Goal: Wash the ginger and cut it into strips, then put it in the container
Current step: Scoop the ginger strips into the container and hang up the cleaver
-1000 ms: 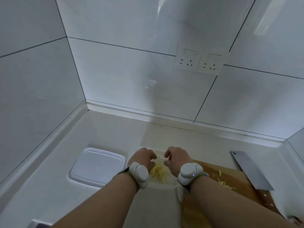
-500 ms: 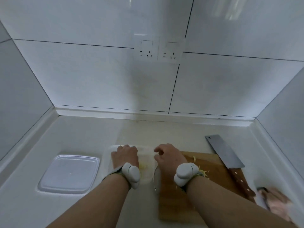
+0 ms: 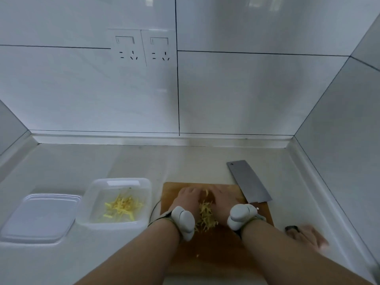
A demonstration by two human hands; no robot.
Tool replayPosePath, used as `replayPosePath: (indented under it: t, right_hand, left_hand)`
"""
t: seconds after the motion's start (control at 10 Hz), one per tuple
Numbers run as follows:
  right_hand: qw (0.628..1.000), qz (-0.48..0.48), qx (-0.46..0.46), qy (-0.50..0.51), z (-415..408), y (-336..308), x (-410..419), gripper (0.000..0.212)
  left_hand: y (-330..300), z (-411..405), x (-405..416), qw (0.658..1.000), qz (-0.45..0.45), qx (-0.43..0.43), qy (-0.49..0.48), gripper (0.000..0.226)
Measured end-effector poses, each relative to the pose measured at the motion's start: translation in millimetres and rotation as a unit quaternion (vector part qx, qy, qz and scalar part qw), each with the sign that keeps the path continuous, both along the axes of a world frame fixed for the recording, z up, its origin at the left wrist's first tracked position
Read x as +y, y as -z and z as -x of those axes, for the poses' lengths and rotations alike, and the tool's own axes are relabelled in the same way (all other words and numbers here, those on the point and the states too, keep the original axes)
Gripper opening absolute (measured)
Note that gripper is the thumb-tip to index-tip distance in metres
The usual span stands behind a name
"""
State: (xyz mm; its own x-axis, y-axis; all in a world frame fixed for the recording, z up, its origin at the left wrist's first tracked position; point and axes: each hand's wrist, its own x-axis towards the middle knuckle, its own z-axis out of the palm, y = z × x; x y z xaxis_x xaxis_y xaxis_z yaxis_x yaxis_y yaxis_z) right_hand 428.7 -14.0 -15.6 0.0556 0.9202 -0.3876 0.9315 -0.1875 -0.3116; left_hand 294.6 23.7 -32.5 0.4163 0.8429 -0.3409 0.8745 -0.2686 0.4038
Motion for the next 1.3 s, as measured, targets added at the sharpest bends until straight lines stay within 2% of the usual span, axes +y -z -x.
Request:
replayPosePath:
  t: [0.1,0.2,0.3,0.4,0.5,0.6,0.8,0.9,1.0,1.3]
  right_hand:
    - [0.997,0.035,0.025,-0.059,6.6,-0.7,3.4,0.052]
    - [0.993,0.015,0.088,-0.074,6.6,-8.8,1.5,0.038]
    - [0.99,-0.032,0.138,-0.022,-5.3,-12.2,-0.5,0.034]
    - [0.994,-0.029,0.077,-0.068,-16.4,-10.4,-0.1,0.049]
    - [0.99,0.029,0.023,-0.136,-14.1,-3.3,-9.4,0.089]
    - [0.989,0.01,-0.003,-0.145,-4.3,4.3,-20.1,0.092]
    - [0.995,-0.018,0.015,-0.097,2.8,5.0,-21.2,0.055]
    - [0.998,-0.027,0.022,-0.06,4.6,4.7,-21.2,0.035]
    - [0.997,-0.047,0.025,-0.051,3.9,2.2,-22.0,0.023]
    - [0.999,-0.036,0.008,-0.015,10.9,-10.1,-20.0,0.016]
  left_hand:
    - [-0.3,-0.1,-5.8,1.0,0.001,0.024,-0.014,0.057]
    - [-1.2,1.5,-13.0,0.999,0.004,0.002,-0.052,0.046]
    - [-10.2,9.0,-15.4,0.99,-0.027,-0.018,-0.136,0.03]
    - [-20.7,14.7,-15.0,0.991,-0.027,0.03,-0.126,0.036]
    - [-19.5,12.7,-21.4,0.99,0.025,0.102,-0.093,0.054]
    - [-15.5,0.8,-33.5,0.991,0.059,0.095,-0.068,0.061]
    - [-18.7,-19.4,-37.8,0.996,-0.001,0.084,-0.037,0.035]
    - [-20.4,-22.3,-39.1,0.997,-0.026,0.061,-0.045,0.027]
    - [-22.0,-21.6,-39.2,0.997,-0.043,0.043,-0.045,0.024]
    - [-36.0,-13.6,-23.5,1.0,-0.023,0.018,-0.002,0.025]
